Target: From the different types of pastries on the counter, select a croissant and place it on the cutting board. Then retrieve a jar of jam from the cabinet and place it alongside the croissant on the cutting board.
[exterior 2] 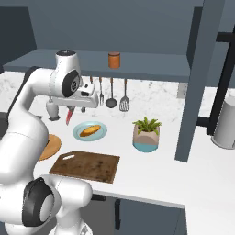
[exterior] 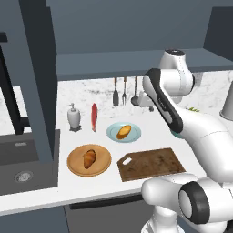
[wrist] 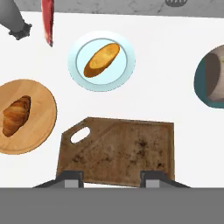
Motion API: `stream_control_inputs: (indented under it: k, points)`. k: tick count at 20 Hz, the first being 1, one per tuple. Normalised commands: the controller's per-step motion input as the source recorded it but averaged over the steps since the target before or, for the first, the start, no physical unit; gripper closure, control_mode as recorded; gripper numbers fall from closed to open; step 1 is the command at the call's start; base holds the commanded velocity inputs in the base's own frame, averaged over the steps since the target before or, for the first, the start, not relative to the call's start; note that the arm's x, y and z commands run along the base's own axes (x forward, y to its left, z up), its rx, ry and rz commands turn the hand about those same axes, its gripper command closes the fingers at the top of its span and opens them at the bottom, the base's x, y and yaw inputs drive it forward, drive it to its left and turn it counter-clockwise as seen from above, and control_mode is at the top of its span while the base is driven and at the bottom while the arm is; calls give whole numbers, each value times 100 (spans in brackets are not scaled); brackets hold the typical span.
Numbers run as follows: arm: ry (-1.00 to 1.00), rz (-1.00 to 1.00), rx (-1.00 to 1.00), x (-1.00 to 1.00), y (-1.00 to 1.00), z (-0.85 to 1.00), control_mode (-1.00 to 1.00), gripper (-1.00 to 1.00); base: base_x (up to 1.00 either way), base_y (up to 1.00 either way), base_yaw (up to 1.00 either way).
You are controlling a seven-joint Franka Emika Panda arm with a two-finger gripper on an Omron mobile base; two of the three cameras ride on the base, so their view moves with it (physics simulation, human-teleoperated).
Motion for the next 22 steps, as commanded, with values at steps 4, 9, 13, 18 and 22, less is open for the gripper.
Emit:
stream_control_inputs:
  k: [4,9,13,18,22]
  points:
    - [0,0,0,-4,0,-2,-100,-100,0,0,0]
    - [0,0,0,-7,0,-9,-100,-100,0,0,0]
    - [0,0,0,0,0,-16,-100,-100,0,0,0]
    - [0,0,0,0,0,-20,-100,-100,0,0,0]
    - [0,0,0,0,6,-21,-100,-100,0,0,0]
